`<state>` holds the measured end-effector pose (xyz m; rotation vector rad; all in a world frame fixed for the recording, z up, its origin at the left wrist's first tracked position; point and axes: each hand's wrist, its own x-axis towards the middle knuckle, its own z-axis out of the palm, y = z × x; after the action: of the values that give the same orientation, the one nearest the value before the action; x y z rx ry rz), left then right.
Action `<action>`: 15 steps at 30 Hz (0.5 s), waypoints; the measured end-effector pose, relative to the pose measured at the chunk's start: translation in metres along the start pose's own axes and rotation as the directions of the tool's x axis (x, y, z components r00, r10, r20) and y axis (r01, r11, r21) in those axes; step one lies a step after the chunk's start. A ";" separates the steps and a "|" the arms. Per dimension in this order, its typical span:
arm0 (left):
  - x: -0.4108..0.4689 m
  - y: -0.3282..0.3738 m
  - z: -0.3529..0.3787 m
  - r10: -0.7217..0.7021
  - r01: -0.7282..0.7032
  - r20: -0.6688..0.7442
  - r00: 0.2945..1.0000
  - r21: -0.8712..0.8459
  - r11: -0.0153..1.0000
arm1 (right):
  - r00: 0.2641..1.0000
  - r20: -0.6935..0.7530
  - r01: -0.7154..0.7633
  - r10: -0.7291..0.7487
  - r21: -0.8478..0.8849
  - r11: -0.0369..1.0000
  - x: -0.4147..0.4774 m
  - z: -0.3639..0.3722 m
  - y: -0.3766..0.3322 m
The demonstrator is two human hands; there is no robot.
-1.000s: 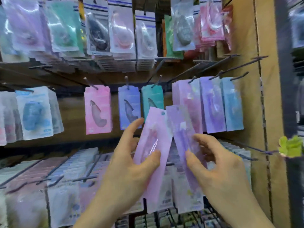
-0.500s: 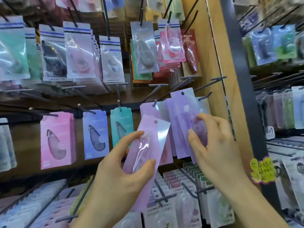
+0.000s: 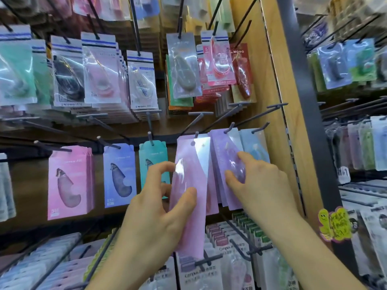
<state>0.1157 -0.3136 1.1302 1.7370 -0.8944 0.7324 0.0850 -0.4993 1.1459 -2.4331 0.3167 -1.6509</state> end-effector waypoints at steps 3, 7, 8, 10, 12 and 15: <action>0.000 0.003 0.002 -0.006 0.002 0.036 0.999 0.107 0.994 | 1.000 0.002 0.025 -0.025 -0.071 0.997 0.004 0.016 0.003; -0.002 0.005 0.002 -0.001 -0.006 0.028 1.000 0.221 0.975 | 0.999 0.033 0.037 -0.034 -0.095 0.995 0.012 0.027 0.005; -0.002 0.004 0.002 0.005 -0.010 0.021 1.000 0.218 0.976 | 0.999 0.041 0.039 -0.035 -0.089 0.995 0.012 0.029 0.006; -0.001 0.003 0.002 0.001 -0.003 0.010 1.000 0.162 0.987 | 0.999 0.033 0.013 -0.010 -0.075 0.997 0.006 0.028 0.008; 0.000 0.003 0.003 -0.004 0.004 0.003 1.000 0.086 0.996 | 0.996 -0.086 -0.001 0.000 -0.018 1.000 -0.006 0.023 0.011; -0.001 0.005 0.006 -0.014 0.014 -0.003 1.000 -0.114 0.993 | 0.975 -0.220 0.059 0.027 0.371 0.927 -0.035 0.013 0.004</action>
<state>0.1118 -0.3207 1.1300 1.6390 -0.9032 0.6625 0.0842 -0.4928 1.1085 -1.9818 0.0030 -1.8000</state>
